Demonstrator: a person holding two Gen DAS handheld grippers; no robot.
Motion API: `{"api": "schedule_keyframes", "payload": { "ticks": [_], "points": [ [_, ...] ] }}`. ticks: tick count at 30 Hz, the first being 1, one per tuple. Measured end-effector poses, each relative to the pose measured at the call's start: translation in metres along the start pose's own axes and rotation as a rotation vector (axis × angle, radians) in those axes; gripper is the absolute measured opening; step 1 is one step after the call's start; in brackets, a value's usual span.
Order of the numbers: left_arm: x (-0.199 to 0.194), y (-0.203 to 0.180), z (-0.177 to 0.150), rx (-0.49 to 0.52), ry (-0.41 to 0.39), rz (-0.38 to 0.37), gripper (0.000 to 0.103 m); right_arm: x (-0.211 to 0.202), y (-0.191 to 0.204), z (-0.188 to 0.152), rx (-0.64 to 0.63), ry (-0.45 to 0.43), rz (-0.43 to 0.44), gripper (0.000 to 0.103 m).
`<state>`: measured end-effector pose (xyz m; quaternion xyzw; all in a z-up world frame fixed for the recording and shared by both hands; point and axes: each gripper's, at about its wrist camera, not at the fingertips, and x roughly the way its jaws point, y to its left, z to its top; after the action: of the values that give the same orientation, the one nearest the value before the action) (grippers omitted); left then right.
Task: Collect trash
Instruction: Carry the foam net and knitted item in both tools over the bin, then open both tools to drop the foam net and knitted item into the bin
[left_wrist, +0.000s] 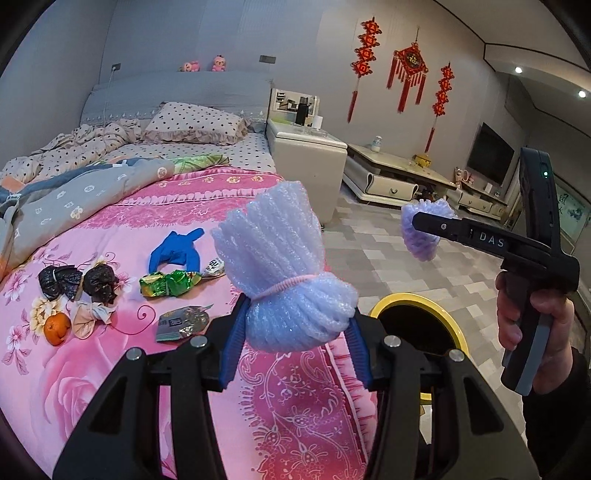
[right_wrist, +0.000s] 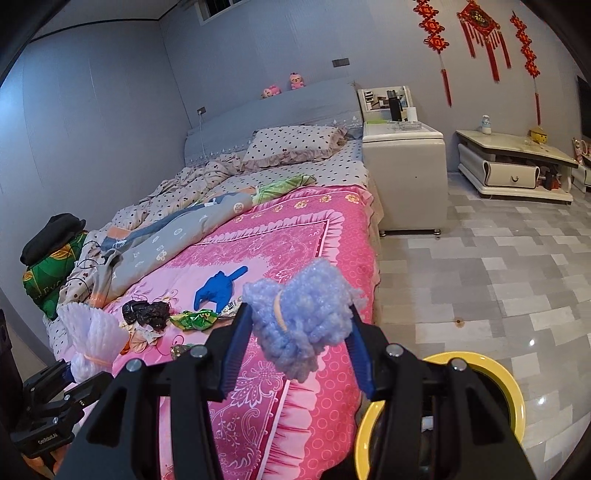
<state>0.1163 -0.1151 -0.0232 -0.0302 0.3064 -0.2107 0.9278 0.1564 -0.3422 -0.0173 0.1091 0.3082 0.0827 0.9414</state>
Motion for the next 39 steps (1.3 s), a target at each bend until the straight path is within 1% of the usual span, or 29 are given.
{"api": "schedule_keyframes", "payload": {
  "ticks": [5,6,11,21,28,39],
  "points": [
    [0.01,-0.027,0.008,0.035,0.009,-0.045,0.047,-0.018,-0.022,-0.001,0.026,-0.022,-0.029,0.047],
    [0.014,-0.029,0.009,0.04,0.012,-0.053,0.047,-0.021,-0.025,-0.002,0.033,-0.025,-0.037,0.047],
    [0.031,-0.058,0.014,0.074,0.031,-0.1,0.047,-0.036,-0.05,-0.008,0.066,-0.038,-0.074,0.047],
    [0.076,-0.11,0.011,0.125,0.086,-0.175,0.048,-0.046,-0.1,-0.023,0.148,-0.027,-0.137,0.047],
    [0.109,-0.139,0.0,0.14,0.141,-0.222,0.048,-0.043,-0.131,-0.037,0.204,-0.005,-0.168,0.047],
    [0.157,-0.168,-0.026,0.159,0.23,-0.25,0.048,-0.033,-0.168,-0.062,0.28,0.039,-0.201,0.047]
  ]
}}
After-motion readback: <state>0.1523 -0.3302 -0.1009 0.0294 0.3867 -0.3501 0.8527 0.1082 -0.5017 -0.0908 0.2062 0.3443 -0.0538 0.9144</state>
